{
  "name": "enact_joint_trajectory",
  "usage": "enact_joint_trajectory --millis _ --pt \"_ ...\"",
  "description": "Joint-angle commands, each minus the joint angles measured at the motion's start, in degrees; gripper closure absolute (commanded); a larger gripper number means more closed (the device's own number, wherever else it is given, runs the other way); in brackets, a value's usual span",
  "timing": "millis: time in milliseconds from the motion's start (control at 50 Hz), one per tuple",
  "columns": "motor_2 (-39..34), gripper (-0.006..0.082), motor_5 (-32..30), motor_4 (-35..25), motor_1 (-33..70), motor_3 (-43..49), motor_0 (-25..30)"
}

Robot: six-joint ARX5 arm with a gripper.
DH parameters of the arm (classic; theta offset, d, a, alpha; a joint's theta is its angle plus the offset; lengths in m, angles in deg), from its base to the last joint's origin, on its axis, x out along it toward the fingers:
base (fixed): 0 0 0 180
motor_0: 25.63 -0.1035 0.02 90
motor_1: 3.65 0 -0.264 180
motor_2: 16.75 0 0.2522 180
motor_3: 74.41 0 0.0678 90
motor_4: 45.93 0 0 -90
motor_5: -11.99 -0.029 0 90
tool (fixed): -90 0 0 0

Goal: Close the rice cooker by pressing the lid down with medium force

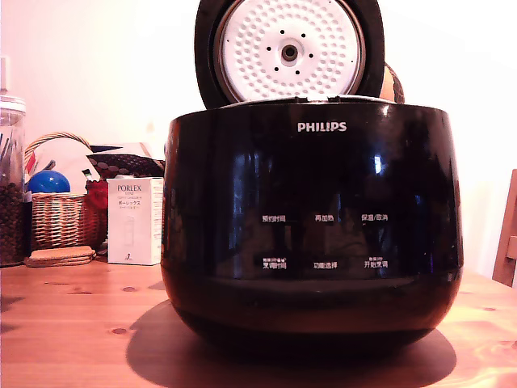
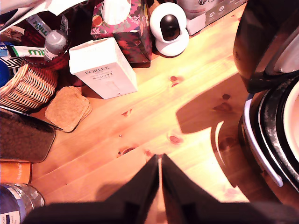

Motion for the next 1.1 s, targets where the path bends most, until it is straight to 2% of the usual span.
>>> enact_joint_trajectory --millis 0,300,480,620,640,800,1080 --pt "0.5 0.0789 -0.26 0.02 0.33 -0.37 -0.15" --pt "0.5 0.0789 -0.26 0.0 0.31 -1.64 -0.15" --pt "0.5 0.0789 -0.24 -0.42 0.31 -8.76 -0.17" --pt "0.5 0.0789 -0.22 -7.61 0.42 -16.39 -1.77" --pt "0.5 0.0789 -0.22 -10.45 0.46 -17.33 -2.08" --pt "0.5 0.0789 0.17 -20.04 0.9 -24.87 -4.76" --pt "1.42 0.0789 2.91 -32.98 4.39 -32.0 -8.41"
